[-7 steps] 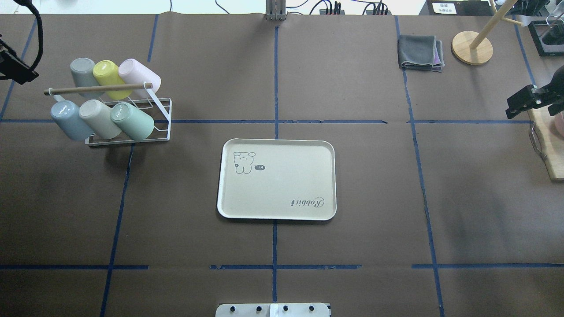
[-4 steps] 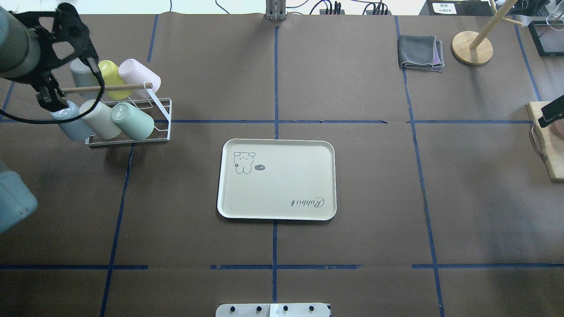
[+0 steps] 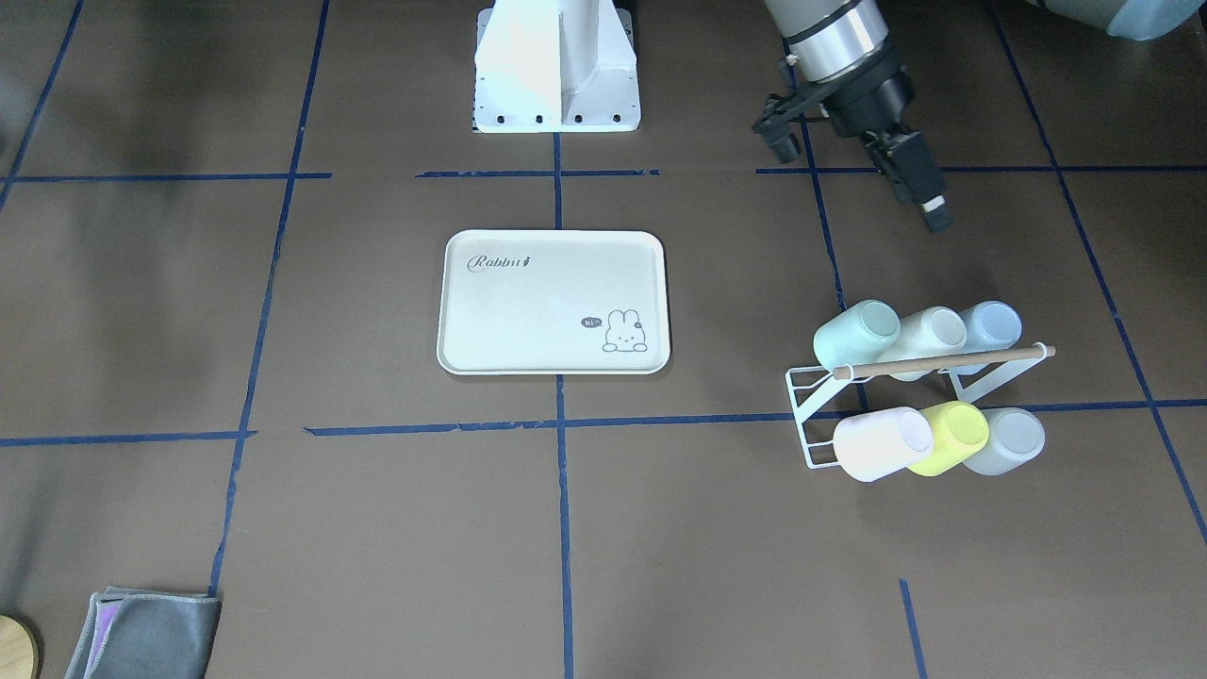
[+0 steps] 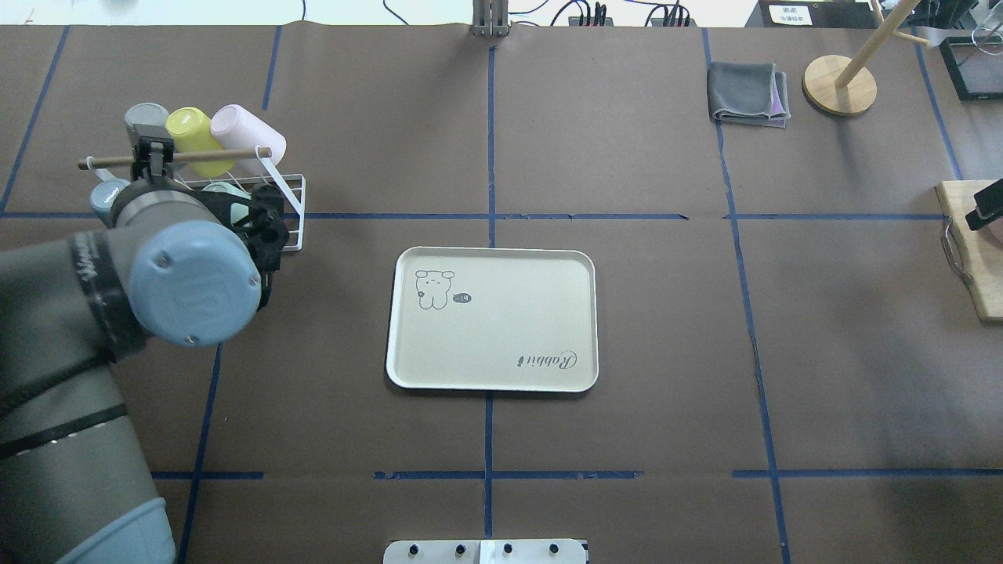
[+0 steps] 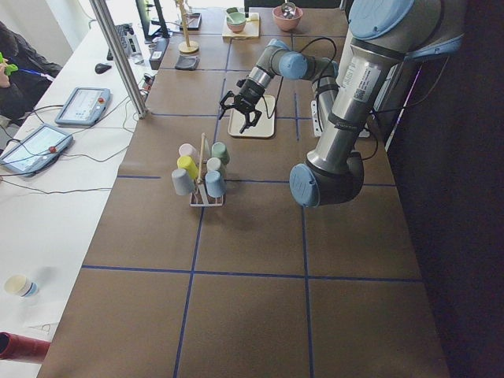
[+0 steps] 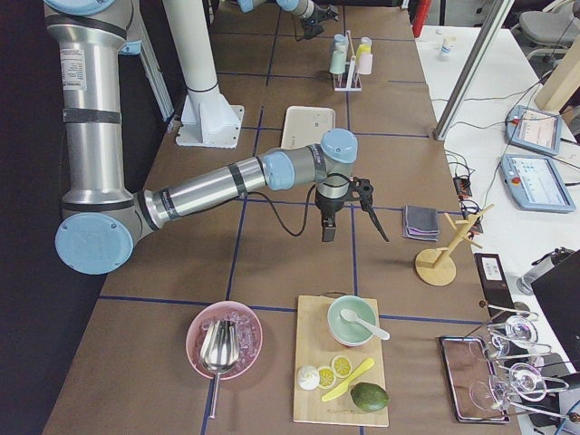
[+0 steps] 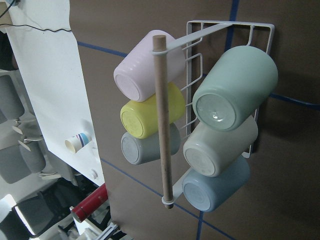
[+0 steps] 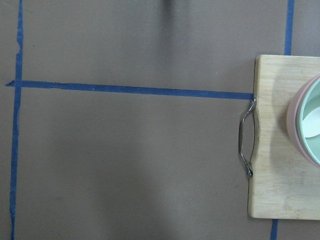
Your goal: Pick up and place green cup on tray
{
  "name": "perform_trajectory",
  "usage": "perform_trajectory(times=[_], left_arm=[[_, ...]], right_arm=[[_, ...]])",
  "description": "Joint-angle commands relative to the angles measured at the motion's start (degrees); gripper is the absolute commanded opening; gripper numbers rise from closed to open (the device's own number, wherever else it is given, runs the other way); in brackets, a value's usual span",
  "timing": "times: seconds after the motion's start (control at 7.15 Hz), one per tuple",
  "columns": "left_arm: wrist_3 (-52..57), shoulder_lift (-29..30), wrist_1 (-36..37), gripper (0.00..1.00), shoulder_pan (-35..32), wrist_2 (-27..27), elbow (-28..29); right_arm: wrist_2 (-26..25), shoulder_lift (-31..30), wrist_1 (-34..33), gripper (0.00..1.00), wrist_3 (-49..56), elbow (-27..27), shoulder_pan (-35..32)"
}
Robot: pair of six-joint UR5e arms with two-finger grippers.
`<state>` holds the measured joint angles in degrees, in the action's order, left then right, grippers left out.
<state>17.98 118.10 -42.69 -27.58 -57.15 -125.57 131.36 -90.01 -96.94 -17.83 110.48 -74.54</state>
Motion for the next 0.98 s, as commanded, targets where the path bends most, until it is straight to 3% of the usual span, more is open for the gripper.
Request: perform_trajectory(times=[0.0,0.14,0.28,0.84], left_arm=[[10.7,2.0,3.1,1.0,3.4,8.7,4.4],[18.8,2.5,3.1,1.0,3.5,12.8,6.4],[21.3,2.6,3.1,0.99,3.6,13.2,8.5],[21.4,2.3,3.6,0.98,8.0,16.7,17.5]], right_arm=[[0.5,-0.3,0.0,1.0,-0.1,0.0,-0.2],[0.9,-0.3,0.0,1.0,-0.2,0.0,-0.2],[1.4,-0.3,0.0,1.0,-0.3,0.0,-0.2],[1.3,-0.3,0.0,1.0,-0.5,-0.1,-0.2]])
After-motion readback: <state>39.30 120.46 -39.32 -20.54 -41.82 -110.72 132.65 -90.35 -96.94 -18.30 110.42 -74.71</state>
